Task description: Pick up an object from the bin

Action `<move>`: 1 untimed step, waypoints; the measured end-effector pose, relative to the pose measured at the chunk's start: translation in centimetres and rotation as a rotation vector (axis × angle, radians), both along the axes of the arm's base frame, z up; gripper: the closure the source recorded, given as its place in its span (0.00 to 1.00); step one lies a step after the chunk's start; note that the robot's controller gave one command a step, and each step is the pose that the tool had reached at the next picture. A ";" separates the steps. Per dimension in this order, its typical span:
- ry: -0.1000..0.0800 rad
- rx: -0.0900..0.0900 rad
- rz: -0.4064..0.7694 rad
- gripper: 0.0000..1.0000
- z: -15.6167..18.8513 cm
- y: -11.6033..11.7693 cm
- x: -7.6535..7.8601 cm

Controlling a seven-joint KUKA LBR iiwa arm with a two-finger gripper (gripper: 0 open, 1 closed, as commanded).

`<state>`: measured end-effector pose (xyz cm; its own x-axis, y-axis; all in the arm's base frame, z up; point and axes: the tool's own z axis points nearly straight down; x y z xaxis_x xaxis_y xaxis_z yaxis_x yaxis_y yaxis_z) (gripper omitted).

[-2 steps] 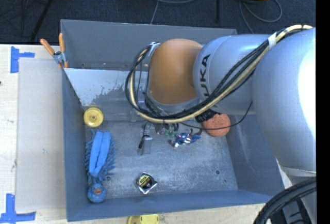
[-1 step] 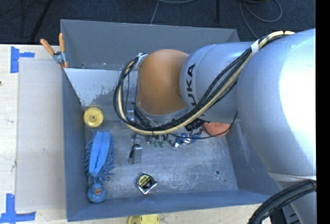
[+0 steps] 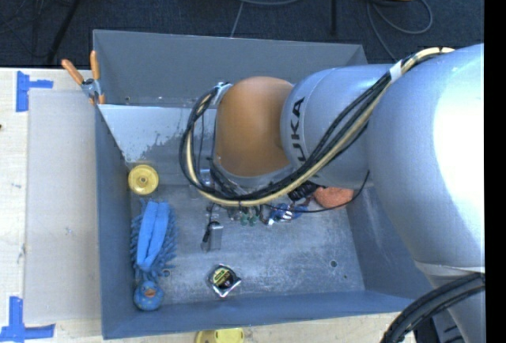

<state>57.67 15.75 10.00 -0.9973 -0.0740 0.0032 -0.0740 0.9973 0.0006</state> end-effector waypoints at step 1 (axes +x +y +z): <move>-0.005 0.002 -0.002 0.00 -1.7 1.2 0.9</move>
Offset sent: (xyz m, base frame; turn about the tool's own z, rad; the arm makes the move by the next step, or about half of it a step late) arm 0.0382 0.0624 -0.0088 -0.1390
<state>58.53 16.91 8.31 -0.9974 -0.0716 -0.0019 -0.0716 0.9974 0.0018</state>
